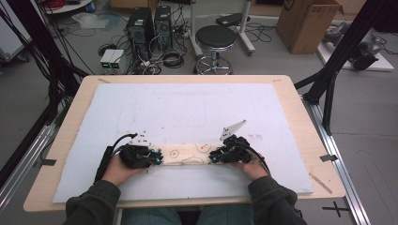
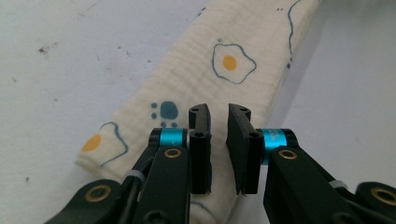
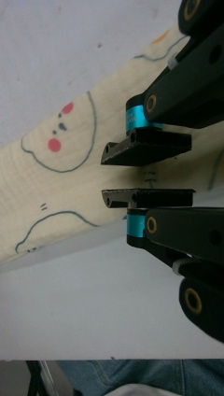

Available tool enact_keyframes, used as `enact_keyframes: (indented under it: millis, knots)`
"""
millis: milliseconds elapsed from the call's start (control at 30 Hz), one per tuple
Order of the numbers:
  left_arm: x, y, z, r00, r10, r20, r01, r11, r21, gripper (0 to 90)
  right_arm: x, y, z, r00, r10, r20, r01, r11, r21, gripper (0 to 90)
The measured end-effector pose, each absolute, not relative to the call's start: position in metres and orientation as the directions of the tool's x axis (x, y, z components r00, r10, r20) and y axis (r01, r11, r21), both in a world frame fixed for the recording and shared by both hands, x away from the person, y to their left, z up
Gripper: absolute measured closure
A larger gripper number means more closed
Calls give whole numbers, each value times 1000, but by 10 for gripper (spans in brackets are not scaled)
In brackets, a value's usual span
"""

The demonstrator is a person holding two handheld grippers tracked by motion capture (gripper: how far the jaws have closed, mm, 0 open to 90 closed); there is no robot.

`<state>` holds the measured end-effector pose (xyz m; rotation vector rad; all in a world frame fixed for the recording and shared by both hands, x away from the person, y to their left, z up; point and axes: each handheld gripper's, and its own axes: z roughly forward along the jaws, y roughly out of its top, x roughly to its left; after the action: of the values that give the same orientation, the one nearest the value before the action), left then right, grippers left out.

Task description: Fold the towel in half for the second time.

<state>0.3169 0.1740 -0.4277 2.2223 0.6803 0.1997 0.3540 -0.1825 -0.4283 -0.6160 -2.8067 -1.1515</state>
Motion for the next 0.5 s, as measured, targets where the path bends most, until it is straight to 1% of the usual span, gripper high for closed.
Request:
enact_keyframes:
  millis: [233,500]
  knots:
    - [313,185,-426,836,546,-57,406,-545,733,698,349,-202,-429,-912,375,165,384,640,666,712]
    - [310,191,-433,831,552,-69,409,-522,748,666,346,-216,-433,-907,389,159,387,626,677,672]
